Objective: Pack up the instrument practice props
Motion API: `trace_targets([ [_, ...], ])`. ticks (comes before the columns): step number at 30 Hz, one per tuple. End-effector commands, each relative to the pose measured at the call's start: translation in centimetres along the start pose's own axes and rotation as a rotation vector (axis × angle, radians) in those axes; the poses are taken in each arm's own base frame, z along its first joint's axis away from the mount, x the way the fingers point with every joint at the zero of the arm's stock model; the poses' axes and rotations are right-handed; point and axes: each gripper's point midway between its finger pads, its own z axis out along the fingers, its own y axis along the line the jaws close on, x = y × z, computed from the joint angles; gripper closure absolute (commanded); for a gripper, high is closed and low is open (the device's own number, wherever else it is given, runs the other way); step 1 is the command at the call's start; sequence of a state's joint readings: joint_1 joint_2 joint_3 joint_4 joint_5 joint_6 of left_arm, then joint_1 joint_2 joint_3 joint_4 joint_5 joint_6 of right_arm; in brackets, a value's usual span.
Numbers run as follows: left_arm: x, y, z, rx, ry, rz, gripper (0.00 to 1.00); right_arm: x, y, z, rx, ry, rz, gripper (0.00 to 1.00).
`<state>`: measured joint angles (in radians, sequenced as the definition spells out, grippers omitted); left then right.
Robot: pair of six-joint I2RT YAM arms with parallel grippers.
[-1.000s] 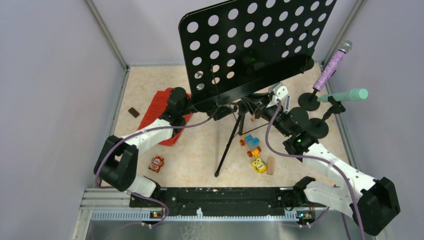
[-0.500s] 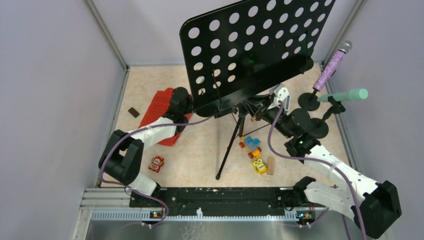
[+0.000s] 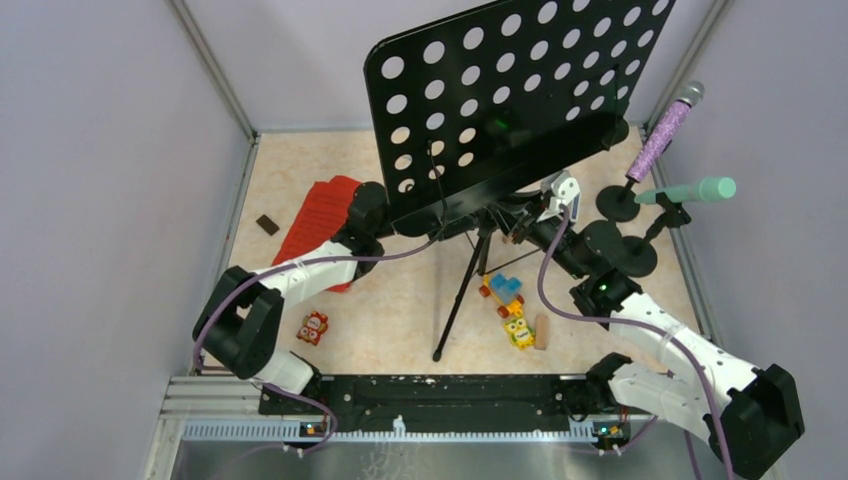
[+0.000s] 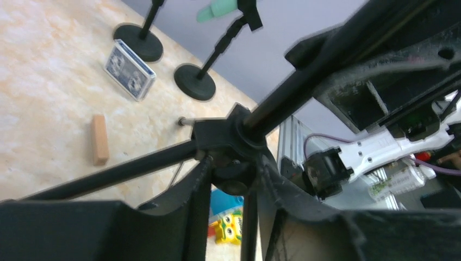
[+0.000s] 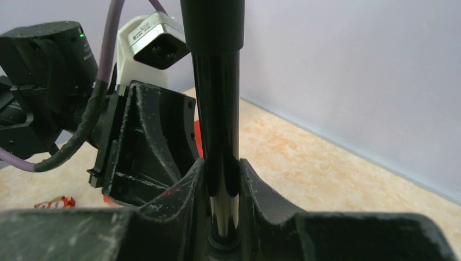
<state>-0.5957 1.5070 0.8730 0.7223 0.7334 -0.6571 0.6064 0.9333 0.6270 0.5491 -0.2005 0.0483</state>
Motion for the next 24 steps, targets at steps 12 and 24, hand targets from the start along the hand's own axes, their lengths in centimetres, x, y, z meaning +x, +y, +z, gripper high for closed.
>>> trace_targets([
  [12,-1.5,0.6,-0.1,-0.158,-0.057,-0.237,1.00,0.2,1.2,-1.2,-0.035,0.008,0.045,1.00],
  [24,-3.4,-0.6,-2.2,-0.290,-0.167,-0.351,0.39,0.3,0.9,-1.2,-0.022,0.021,0.051,1.00],
])
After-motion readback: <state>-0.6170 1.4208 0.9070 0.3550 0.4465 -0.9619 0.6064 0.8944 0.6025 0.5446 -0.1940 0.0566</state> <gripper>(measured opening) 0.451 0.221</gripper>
